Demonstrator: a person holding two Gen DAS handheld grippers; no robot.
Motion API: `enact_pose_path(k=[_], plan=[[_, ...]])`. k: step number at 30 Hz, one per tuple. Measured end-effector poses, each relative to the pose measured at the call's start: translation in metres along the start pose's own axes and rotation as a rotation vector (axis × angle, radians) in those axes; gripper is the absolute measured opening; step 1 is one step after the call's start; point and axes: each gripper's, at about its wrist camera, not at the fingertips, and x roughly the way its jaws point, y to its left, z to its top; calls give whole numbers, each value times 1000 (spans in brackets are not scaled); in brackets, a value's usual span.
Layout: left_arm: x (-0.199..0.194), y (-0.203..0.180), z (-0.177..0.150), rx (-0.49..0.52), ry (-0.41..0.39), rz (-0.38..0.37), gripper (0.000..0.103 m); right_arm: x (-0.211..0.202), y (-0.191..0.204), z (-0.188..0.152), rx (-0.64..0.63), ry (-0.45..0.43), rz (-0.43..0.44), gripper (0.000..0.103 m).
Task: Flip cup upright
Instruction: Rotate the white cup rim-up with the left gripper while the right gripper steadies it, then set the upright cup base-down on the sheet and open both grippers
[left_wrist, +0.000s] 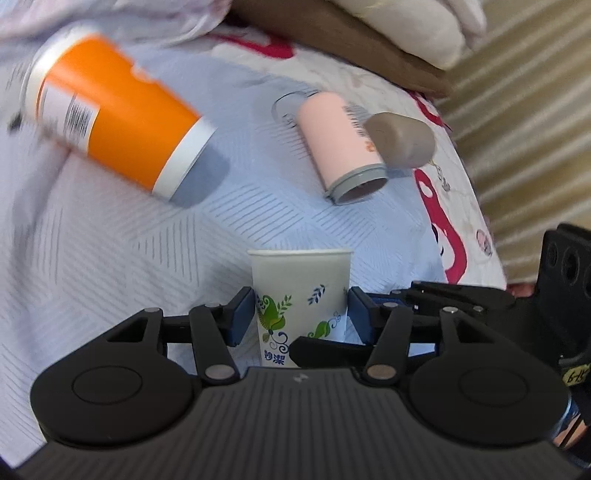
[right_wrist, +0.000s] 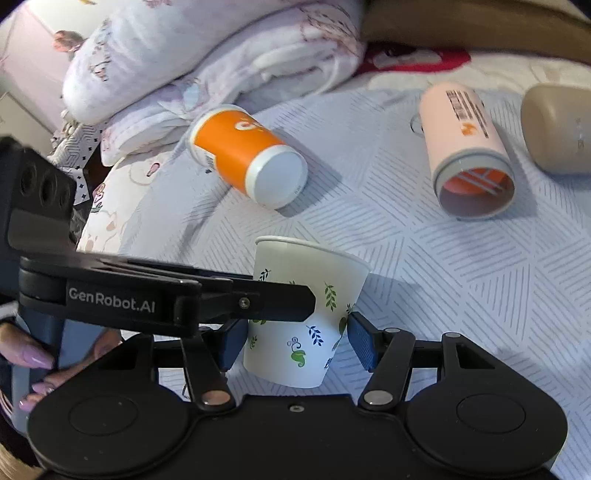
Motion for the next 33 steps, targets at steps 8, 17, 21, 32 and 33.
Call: enact_pose_path(k=[8, 17, 21, 32, 33], plan=[[-10, -19, -5, 147, -77, 32, 54, -8, 23, -15, -153, -122, -123, 63], [-13, -29, -12, 315, -155, 67, 54, -1, 44, -30, -317, -243, -289, 62], [-15, -32, -16, 369, -220, 82, 54, 1, 48, -33, -353, -309, -319, 62], [-11, -25, -18, 362, -311, 110, 54, 30, 55, -47, -490, -471, -442, 62], [-12, -23, -16, 348, -316, 95, 54, 31, 56, -49, -502, -494, -457, 62]])
